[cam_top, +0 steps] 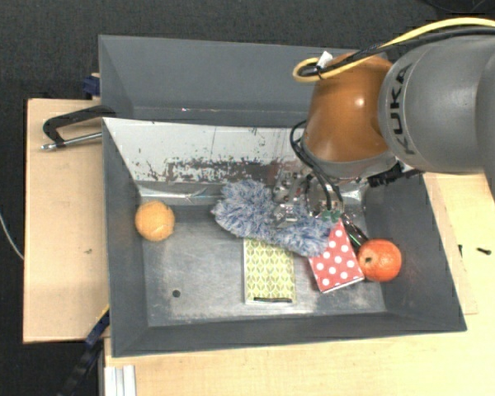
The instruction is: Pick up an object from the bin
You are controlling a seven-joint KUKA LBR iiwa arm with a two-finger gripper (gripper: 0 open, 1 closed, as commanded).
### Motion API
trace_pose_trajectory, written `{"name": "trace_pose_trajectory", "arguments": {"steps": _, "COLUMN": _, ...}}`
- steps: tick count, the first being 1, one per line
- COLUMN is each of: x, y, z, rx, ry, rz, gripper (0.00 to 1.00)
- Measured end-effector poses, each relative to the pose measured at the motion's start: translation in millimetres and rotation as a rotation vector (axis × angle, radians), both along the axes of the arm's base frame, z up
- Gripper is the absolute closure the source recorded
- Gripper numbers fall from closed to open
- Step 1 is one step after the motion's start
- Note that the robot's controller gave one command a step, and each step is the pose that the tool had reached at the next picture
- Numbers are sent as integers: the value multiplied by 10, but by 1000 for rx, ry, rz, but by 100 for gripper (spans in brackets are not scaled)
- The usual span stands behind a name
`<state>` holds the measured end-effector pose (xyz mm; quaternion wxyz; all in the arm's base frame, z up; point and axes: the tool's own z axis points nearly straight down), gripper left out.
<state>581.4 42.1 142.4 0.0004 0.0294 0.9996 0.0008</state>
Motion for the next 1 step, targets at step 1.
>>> {"name": "trace_pose_trajectory", "arguments": {"steps": 1, "x": 11, "y": 1, "z": 195, "rx": 0, "ry": -5, "rz": 0, "gripper": 100}}
